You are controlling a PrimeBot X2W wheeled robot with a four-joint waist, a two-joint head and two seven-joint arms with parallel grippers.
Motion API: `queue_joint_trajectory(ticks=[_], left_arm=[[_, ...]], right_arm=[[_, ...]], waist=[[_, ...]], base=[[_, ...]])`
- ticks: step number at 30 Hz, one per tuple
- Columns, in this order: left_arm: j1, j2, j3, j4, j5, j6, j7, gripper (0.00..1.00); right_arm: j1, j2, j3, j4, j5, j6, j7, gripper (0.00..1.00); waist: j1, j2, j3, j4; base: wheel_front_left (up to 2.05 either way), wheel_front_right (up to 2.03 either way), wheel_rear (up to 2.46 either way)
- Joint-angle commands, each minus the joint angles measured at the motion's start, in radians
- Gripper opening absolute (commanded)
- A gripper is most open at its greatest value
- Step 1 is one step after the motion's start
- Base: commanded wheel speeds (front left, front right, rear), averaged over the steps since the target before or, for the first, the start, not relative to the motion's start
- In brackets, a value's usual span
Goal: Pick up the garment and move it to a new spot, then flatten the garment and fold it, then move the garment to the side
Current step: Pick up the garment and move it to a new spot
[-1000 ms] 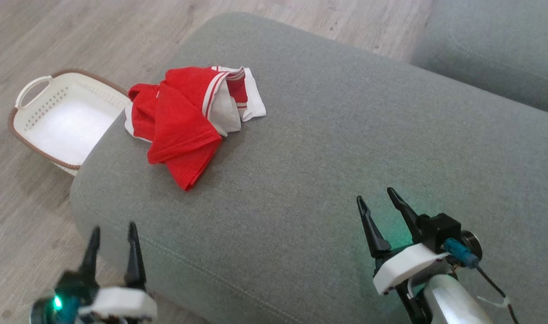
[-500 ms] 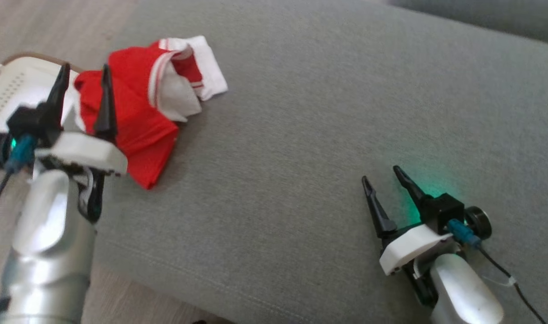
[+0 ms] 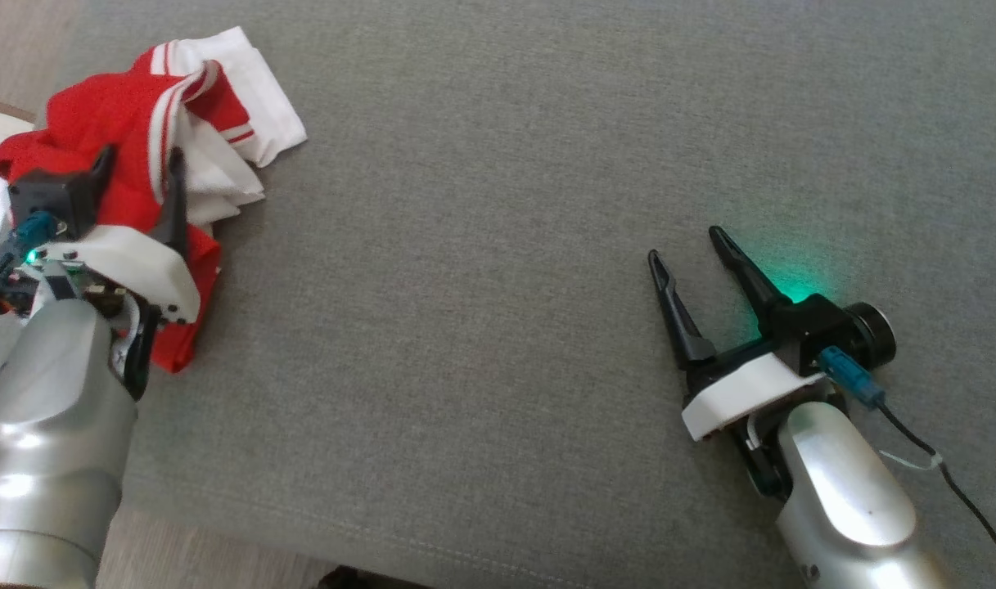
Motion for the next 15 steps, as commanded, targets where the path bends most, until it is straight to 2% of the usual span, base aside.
queue_joint_trajectory(ticks=[1, 2, 3, 4, 9, 15], left_arm=[[-0.045, 0.066, 0.031, -0.002, 0.004, 0.014, -0.002, 1.00], [-0.052, 0.066, 0.031, 0.019, 0.005, 0.020, -0.004, 1.00], [-0.060, 0.068, 0.028, 0.034, 0.009, 0.023, -0.012, 0.06], [-0.069, 0.069, 0.028, 0.047, 0.012, 0.029, -0.023, 0.00], [-0.107, 0.086, 0.034, 0.102, 0.016, 0.059, -0.066, 0.00], [-0.170, 0.109, 0.023, 0.064, 0.038, 0.064, -0.131, 0.00]], right_arm=[[0.013, -0.018, 0.001, 0.034, -0.002, 0.003, 0.004, 1.00], [0.011, -0.017, 0.003, 0.036, -0.002, 0.003, 0.004, 1.00], [0.009, -0.016, 0.004, 0.038, -0.001, 0.003, 0.004, 1.00], [0.007, -0.015, 0.004, 0.040, 0.001, 0.003, 0.004, 1.00], [0.003, -0.005, 0.001, 0.048, 0.015, 0.003, 0.004, 1.00], [0.029, 0.012, -0.008, 0.052, 0.040, 0.003, 0.004, 1.00]], waist=[[0.0000, 0.0000, 0.008, -0.010], [0.0000, 0.0000, 0.008, -0.014], [0.0000, 0.0000, 0.008, -0.017], [0.0000, 0.0000, 0.007, -0.020], [0.0000, 0.0000, -0.021, -0.039], [0.0000, 0.0000, -0.092, -0.071]], base=[[0.00, 0.00, 0.00], [0.00, 0.00, 0.00], [0.00, 0.00, 0.00], [0.00, 0.00, 0.00], [0.00, 0.00, 0.00], [0.00, 0.00, 0.00]])
